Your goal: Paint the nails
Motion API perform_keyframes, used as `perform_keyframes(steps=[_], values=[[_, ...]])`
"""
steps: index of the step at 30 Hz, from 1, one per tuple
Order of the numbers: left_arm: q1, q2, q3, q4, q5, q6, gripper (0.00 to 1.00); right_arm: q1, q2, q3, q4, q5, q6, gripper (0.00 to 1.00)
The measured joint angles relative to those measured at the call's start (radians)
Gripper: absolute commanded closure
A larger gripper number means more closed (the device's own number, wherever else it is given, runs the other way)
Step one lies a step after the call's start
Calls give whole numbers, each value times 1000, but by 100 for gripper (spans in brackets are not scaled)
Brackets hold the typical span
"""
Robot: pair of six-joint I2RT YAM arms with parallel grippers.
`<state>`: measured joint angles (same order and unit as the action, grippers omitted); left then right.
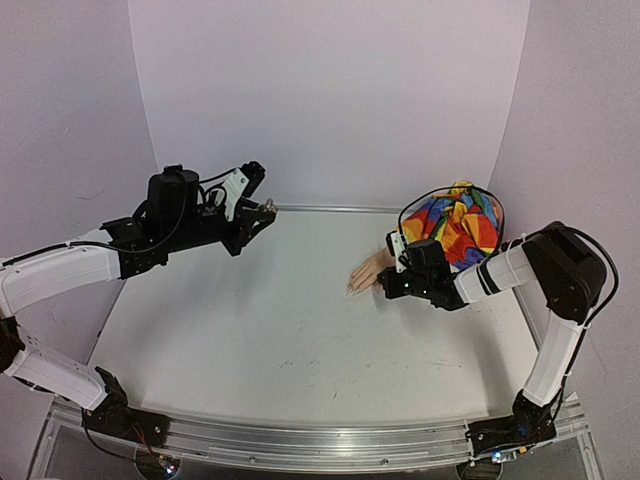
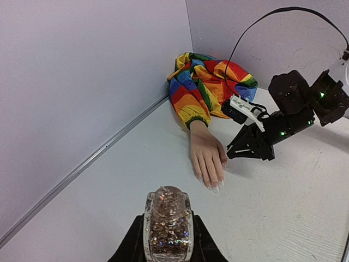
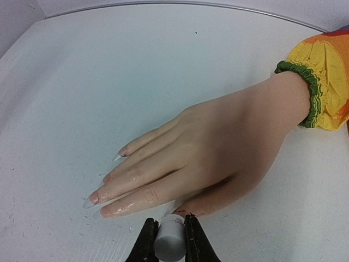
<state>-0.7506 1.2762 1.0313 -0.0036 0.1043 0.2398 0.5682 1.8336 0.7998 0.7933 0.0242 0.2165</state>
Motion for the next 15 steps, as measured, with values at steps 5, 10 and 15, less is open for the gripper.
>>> perform_keyframes(steps=[5,10,15], values=[[0,0,0,5,0,1,100,0,11,4,1,-9,0,100],[0,-1,0,5,0,5,100,0,16,5,0,-16,0,100],[0,-7,-5,6,-1,8,100,0,16,5,0,-35,0,100]])
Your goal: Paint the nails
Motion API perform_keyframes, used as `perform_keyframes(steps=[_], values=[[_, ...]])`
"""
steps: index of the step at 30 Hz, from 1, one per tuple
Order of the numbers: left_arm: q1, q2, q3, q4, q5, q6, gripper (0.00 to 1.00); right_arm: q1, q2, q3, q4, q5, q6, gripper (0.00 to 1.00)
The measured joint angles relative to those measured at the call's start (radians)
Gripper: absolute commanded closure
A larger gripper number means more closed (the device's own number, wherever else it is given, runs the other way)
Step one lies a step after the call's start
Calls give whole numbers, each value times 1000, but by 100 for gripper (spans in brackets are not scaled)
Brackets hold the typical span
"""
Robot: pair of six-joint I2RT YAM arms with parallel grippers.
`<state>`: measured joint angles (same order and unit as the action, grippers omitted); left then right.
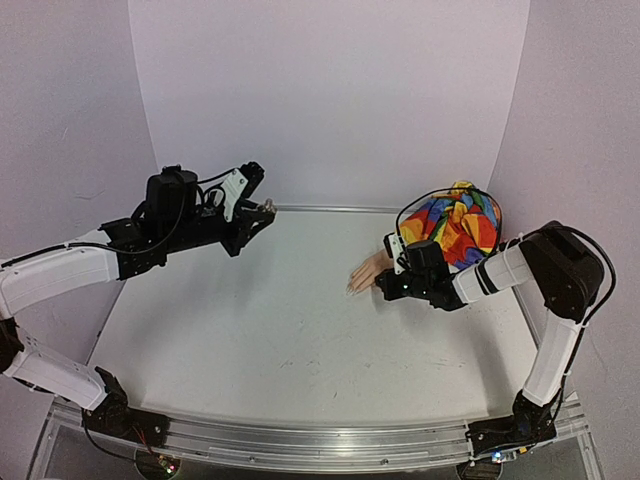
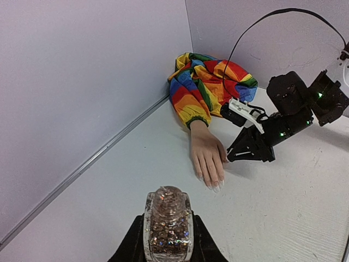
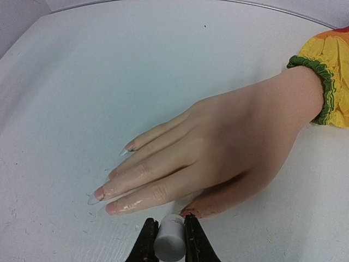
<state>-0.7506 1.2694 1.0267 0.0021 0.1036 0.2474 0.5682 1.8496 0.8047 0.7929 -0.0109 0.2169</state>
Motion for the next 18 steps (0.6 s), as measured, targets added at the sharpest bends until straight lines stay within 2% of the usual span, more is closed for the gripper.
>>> perform_keyframes(steps=[13,18], values=[[0,-13,-3,-1,0,14,100,2,-1,0,0,-26,1,100],[0,-13,-3,-1,0,14,100,5,-47,-33,-1,-11,5,100]])
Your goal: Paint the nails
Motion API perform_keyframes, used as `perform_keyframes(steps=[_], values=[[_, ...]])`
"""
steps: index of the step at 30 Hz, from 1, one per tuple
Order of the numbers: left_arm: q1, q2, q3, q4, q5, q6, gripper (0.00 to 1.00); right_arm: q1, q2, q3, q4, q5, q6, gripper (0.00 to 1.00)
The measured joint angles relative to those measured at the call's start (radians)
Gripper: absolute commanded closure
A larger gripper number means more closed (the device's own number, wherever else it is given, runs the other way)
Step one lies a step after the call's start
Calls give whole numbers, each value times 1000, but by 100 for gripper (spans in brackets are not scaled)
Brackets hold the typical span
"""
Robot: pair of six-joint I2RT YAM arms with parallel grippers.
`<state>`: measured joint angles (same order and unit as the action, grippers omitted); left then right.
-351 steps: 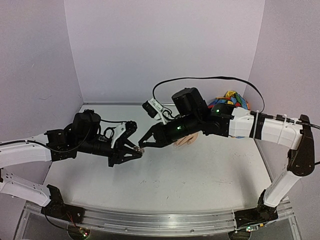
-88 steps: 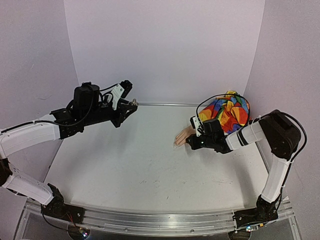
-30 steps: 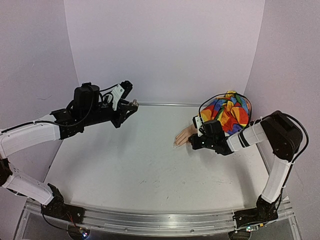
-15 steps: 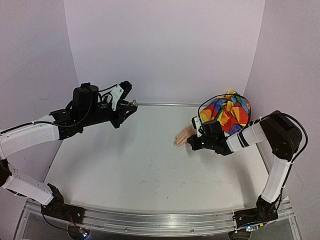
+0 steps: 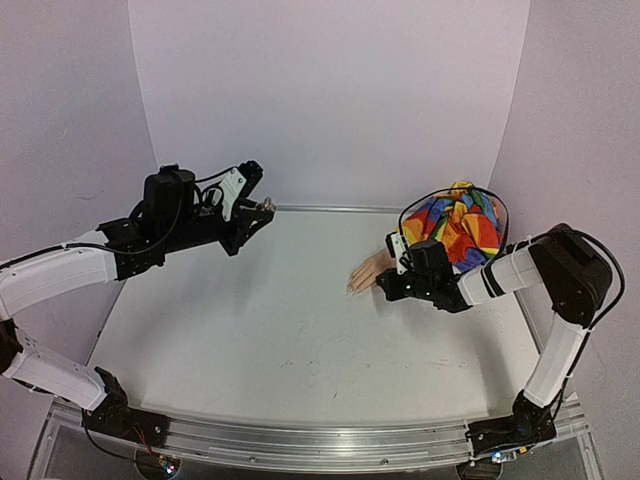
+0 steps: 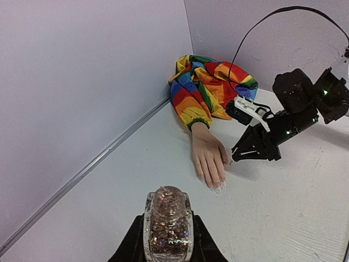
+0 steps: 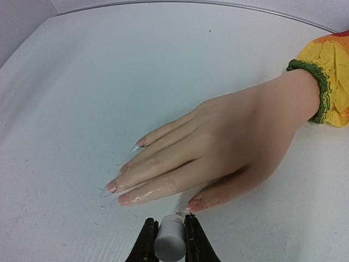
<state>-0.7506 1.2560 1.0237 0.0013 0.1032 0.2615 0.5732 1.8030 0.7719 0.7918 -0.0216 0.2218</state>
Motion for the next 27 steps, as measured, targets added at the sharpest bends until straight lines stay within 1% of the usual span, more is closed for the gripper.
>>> perform_keyframes(steps=[11,27], values=[[0,0,0,0,0,0,100,2,-15,-3,2,87,3,100],[0,0,0,0,1,0,100,2,11,13,1,89,3,100]])
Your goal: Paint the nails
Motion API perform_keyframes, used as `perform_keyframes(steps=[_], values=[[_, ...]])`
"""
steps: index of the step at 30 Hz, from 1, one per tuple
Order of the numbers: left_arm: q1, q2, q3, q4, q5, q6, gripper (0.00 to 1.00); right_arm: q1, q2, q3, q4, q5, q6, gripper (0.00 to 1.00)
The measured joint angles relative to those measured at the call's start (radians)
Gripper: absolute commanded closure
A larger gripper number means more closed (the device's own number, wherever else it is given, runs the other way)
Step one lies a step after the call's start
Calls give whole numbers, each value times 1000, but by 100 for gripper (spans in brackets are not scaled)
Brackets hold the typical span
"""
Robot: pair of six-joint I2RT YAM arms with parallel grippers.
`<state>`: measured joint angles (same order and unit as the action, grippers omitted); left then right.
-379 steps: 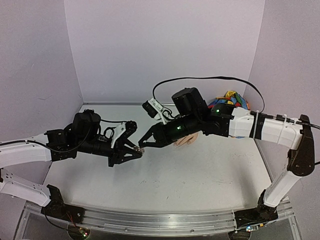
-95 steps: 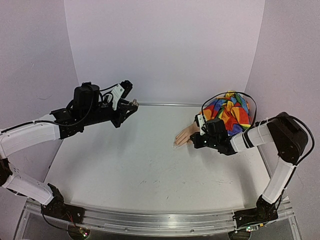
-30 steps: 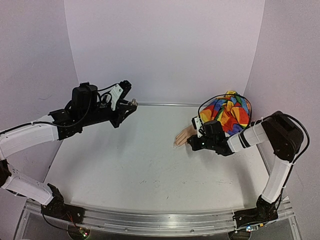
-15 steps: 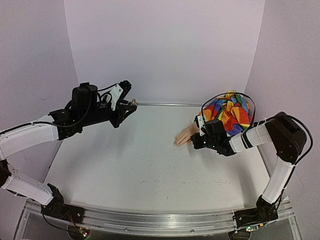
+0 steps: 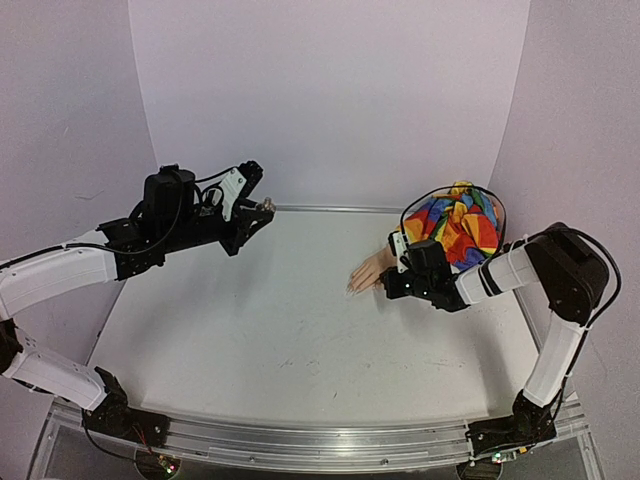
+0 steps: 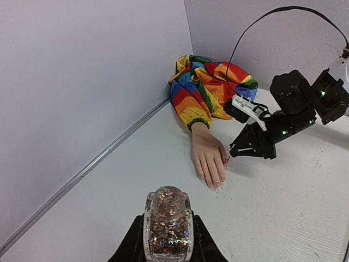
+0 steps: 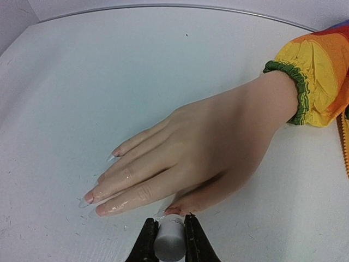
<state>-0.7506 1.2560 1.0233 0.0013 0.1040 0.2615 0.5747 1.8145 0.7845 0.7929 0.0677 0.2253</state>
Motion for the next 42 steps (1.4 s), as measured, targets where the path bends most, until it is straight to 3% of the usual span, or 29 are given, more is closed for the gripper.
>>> perform_keyframes(steps=[42], values=[[2,0,0,0,0,1,100,0,34,16,0,-83,11,100]])
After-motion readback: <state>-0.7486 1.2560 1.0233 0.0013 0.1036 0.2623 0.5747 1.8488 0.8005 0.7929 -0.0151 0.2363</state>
